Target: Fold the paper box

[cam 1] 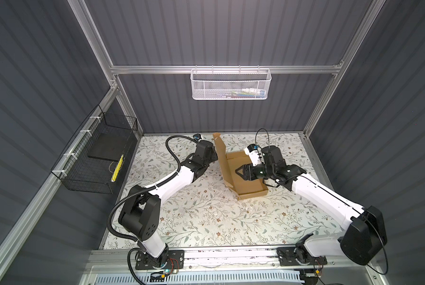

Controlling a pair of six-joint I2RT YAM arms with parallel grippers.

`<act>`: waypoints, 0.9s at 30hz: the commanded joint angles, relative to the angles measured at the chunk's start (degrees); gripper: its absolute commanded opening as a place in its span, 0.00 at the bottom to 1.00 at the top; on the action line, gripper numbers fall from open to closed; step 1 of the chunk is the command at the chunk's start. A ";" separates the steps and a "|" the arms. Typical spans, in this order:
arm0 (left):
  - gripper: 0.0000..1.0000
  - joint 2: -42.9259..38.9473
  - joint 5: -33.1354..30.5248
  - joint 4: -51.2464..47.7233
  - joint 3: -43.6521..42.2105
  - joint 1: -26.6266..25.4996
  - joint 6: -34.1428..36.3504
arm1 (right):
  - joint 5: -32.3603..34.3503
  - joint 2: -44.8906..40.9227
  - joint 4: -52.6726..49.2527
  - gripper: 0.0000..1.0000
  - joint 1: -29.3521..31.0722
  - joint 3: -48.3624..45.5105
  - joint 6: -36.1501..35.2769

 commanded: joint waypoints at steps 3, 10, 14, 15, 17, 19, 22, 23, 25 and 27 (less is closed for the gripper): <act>0.48 -0.83 2.19 -1.18 0.34 0.14 0.86 | 6.67 -1.28 -4.01 0.58 -6.53 -0.76 0.84; 0.47 0.89 2.77 -2.22 2.19 0.14 2.26 | 9.16 1.69 -7.55 0.49 -15.25 -0.04 2.08; 0.47 2.66 3.49 -2.28 4.08 0.32 3.24 | 10.00 3.89 -7.89 0.41 -17.64 -0.58 1.23; 0.47 3.13 3.56 -2.32 4.48 0.32 3.47 | 10.36 4.37 -7.89 0.38 -18.02 -0.80 0.99; 0.47 3.92 3.73 -2.45 5.43 0.47 3.76 | 10.87 5.34 -8.02 0.33 -18.61 -1.24 0.64; 0.47 4.80 4.02 -2.76 6.55 0.57 4.00 | 10.97 6.21 -7.90 0.30 -19.24 -1.74 0.48; 0.47 6.07 4.53 -3.28 8.01 0.67 4.26 | 10.37 6.90 -6.80 0.29 -19.72 -3.03 0.50; 0.47 6.50 4.63 -3.40 8.42 0.67 4.37 | 10.22 7.05 -6.61 0.28 -19.80 -3.32 0.50; 0.47 7.29 4.89 -3.55 9.21 0.84 4.48 | 9.37 7.14 -6.65 0.27 -19.80 -3.70 0.41; 0.47 8.10 5.11 -3.75 10.14 1.01 4.57 | 7.09 6.48 -5.88 0.27 -19.66 -4.39 0.63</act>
